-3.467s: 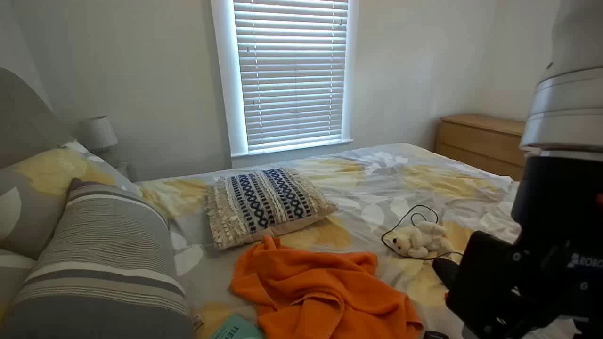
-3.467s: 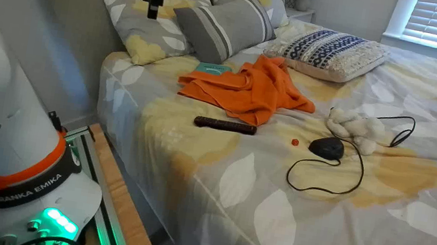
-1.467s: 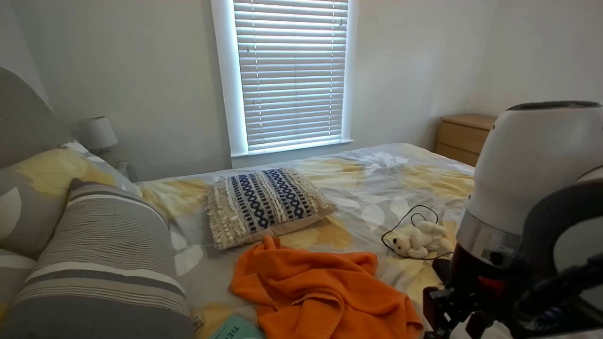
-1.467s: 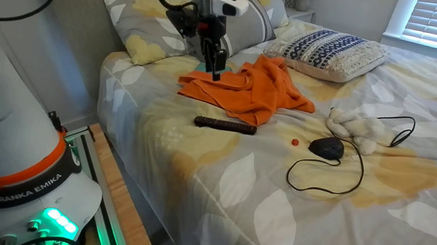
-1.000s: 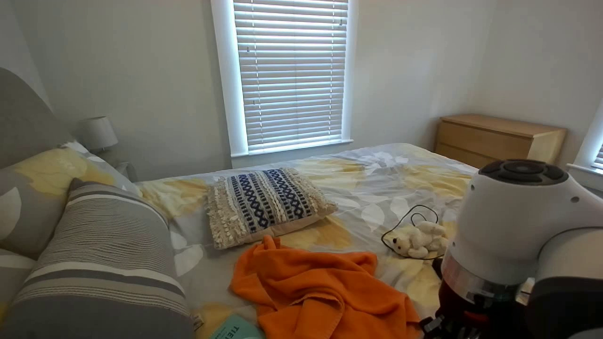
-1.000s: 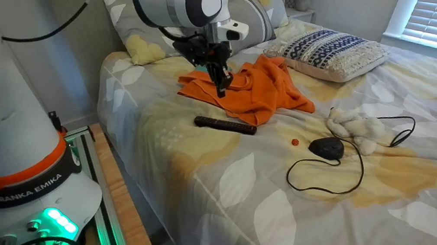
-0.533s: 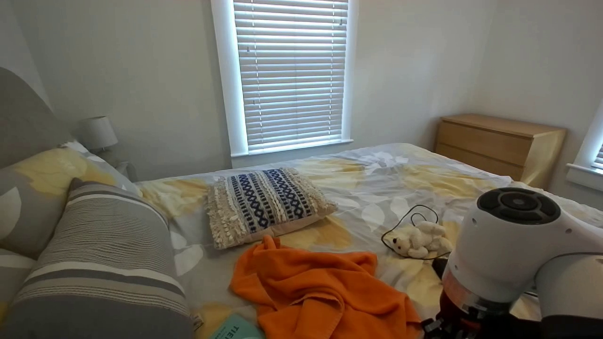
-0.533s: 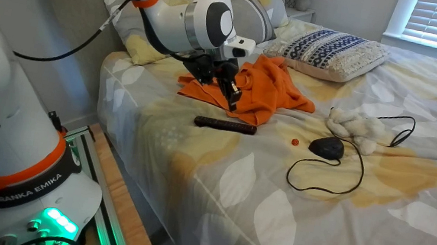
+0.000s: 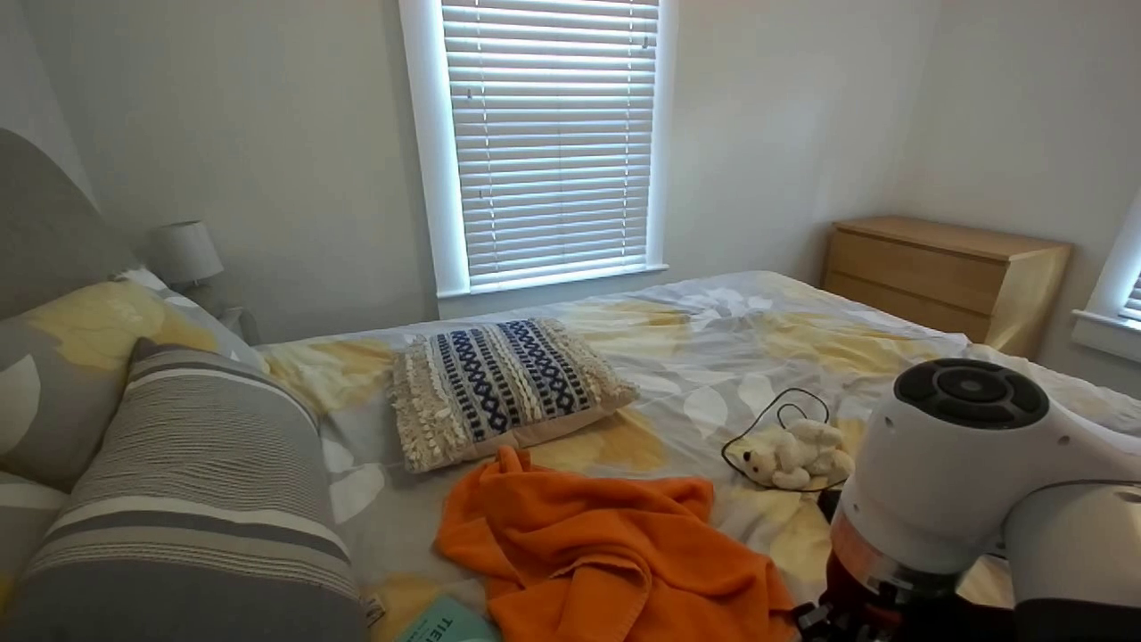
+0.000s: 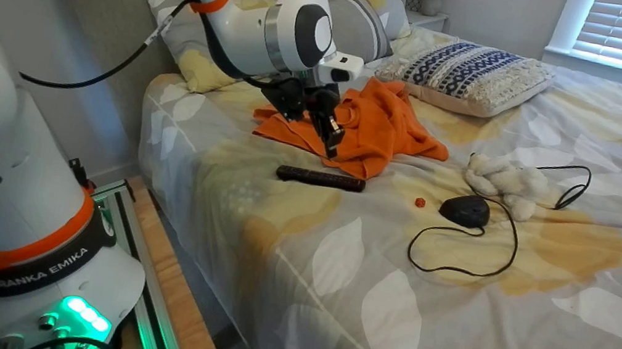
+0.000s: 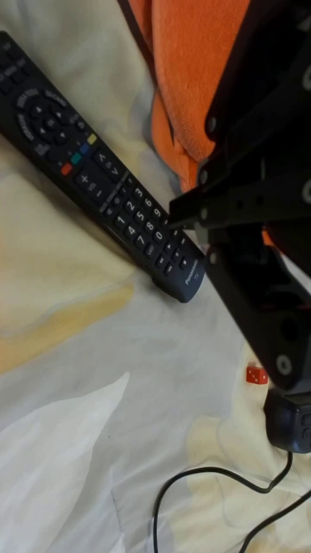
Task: Push a button on the black remote
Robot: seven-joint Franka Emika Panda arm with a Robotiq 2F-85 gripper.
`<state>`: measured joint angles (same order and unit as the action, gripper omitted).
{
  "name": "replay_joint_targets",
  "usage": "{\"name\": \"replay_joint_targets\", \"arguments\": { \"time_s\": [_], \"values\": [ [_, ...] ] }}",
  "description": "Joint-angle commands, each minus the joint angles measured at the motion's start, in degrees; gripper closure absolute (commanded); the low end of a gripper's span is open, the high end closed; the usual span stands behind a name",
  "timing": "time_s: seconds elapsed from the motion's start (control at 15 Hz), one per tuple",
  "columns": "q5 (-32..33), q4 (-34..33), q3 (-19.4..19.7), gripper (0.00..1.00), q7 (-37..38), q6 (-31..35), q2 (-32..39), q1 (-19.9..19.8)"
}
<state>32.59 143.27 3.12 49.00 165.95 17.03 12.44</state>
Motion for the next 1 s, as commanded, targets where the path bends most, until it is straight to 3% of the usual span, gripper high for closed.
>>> {"name": "replay_joint_targets", "arguments": {
  "time_s": [0.0, 0.4, 0.93],
  "values": [
    [2.9, -1.8, 2.1, 1.0, 2.4, -0.1, 2.4, 2.1],
    [4.1, -3.9, 3.8, 1.0, 3.2, -0.1, 6.5, 4.6],
    [7.7, -7.6, 9.6, 1.0, 7.3, 0.2, 11.9, 10.6]
  ]
}}
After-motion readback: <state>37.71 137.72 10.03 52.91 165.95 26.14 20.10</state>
